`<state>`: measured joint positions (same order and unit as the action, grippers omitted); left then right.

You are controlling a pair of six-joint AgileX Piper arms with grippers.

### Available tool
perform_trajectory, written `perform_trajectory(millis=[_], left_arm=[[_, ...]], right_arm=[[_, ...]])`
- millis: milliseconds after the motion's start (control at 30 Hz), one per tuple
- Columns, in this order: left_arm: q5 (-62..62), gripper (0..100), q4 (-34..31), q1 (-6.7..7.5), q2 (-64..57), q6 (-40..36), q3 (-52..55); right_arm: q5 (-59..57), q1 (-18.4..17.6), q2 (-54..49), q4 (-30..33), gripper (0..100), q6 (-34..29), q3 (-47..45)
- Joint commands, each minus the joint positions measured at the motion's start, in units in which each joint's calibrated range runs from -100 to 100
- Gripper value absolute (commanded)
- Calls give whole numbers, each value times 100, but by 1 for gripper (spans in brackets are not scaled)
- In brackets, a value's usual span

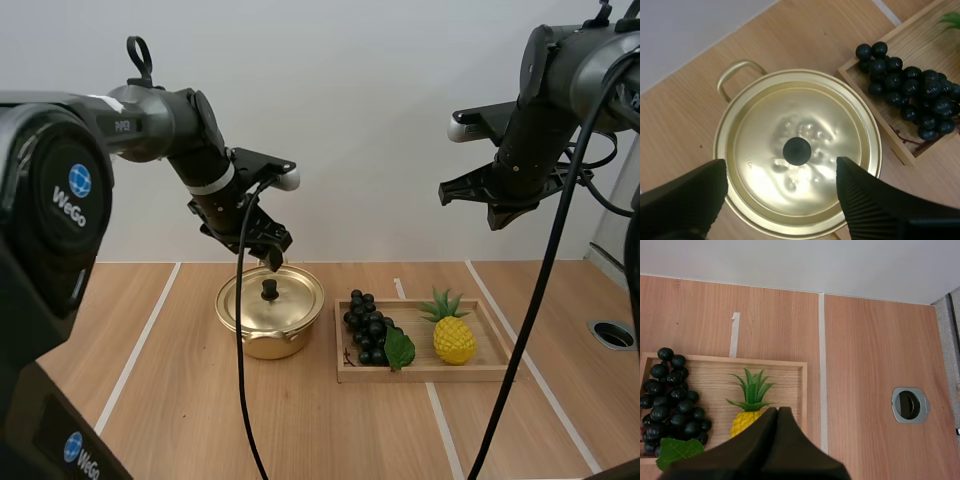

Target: Open the pot, put the pineapple inside, and close it

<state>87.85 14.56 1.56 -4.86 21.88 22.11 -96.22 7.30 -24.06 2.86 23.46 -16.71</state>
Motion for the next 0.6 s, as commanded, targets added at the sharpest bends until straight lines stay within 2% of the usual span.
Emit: perform_trajectory(millis=[0,433,567], left_arm=[[252,100,74,25,186,70,25],[24,100,170,25,726,294,25],[-37,100,192,78,875,321,25]], right_arm=[[48,24,-39,44,0,43,-16],[64,24,-39,44,0,155,-14],[194,24,-39,33,0,153,-14]])
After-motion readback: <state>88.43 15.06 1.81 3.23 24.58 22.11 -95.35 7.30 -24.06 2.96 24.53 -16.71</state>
